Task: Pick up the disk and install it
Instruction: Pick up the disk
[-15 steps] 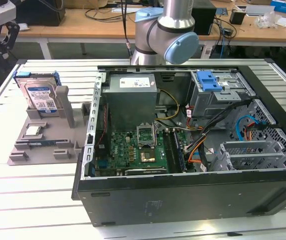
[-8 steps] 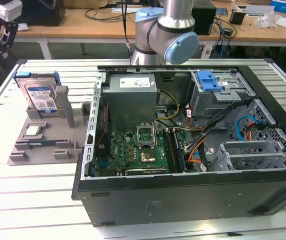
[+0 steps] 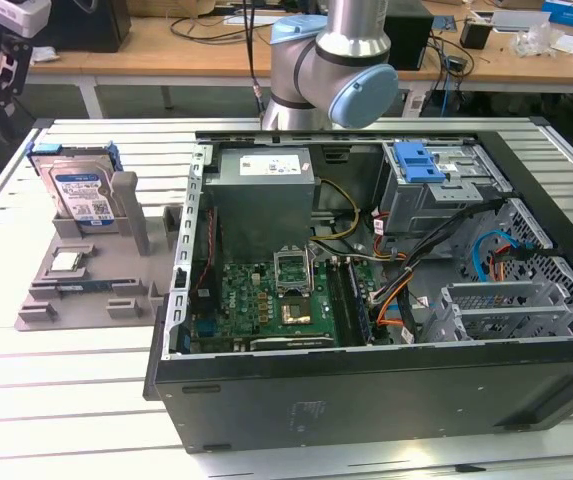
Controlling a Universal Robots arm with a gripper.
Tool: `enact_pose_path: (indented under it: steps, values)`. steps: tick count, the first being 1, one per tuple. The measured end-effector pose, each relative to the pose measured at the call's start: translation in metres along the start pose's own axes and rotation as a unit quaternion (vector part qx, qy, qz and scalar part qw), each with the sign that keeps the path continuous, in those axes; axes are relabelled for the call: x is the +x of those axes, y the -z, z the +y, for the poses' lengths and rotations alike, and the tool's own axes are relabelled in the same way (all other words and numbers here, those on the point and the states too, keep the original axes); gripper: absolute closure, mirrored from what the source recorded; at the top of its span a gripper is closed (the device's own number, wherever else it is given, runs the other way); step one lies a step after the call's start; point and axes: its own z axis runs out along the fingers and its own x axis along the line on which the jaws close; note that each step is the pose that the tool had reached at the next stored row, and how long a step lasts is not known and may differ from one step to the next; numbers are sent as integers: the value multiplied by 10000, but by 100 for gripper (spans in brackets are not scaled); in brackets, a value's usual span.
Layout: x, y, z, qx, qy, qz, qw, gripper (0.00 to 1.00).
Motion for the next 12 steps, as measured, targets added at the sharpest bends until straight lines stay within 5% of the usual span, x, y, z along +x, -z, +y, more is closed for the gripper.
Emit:
enact_pose_path:
  steps: [7,12]
  values:
    - [-1,0,1,-10,431,19,9991,89]
    - [-2,0,1,-18,760,34,9971,89]
